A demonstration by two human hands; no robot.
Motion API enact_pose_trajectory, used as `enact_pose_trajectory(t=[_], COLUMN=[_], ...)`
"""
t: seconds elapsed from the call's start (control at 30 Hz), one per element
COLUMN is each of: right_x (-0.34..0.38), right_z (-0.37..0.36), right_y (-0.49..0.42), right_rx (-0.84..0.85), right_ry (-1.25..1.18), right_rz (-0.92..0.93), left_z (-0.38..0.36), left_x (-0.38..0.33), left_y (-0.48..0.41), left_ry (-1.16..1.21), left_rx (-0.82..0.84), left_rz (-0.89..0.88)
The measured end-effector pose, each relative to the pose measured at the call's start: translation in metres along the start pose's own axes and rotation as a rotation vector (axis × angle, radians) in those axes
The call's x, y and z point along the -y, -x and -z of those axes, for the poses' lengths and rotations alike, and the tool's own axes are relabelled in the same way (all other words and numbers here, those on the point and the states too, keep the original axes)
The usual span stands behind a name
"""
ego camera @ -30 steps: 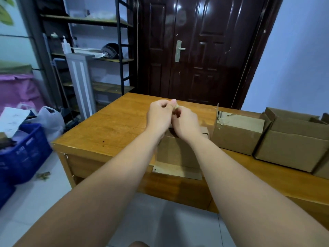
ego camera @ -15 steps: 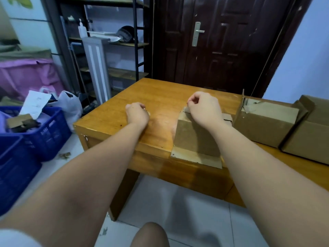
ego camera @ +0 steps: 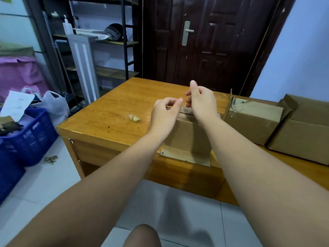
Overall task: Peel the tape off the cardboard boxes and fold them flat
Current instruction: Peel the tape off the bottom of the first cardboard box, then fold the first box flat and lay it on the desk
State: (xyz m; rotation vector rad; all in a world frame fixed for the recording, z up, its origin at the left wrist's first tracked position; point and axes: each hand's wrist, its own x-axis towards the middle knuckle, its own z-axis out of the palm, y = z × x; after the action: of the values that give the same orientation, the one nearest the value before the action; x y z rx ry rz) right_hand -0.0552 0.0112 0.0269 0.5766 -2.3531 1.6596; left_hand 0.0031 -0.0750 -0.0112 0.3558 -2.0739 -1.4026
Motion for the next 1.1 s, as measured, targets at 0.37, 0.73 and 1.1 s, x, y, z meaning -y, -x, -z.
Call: enact_pose_trajectory(t=[0.37, 0.73, 1.1], right_x=[0.005, -0.025, -0.018], right_z=[0.027, 0.061, 0.064], right_y=[0.024, 0.049, 0.067], right_rx=[-0.326, -0.293, -0.202], right_ry=[0.188, 0.124, -0.042], right_rz=[-0.056, -0.133, -0.117], left_z=[-0.015, -0.01, -0.005], left_x=[-0.024, -0.033, -0.044], left_y=[0.022, 0.029, 0.046], left_ry=[-0.318, -0.262, -0.023], left_rx=[-0.059, -0.073, -0.176], left_rz=[0.28, 0.348, 0.194])
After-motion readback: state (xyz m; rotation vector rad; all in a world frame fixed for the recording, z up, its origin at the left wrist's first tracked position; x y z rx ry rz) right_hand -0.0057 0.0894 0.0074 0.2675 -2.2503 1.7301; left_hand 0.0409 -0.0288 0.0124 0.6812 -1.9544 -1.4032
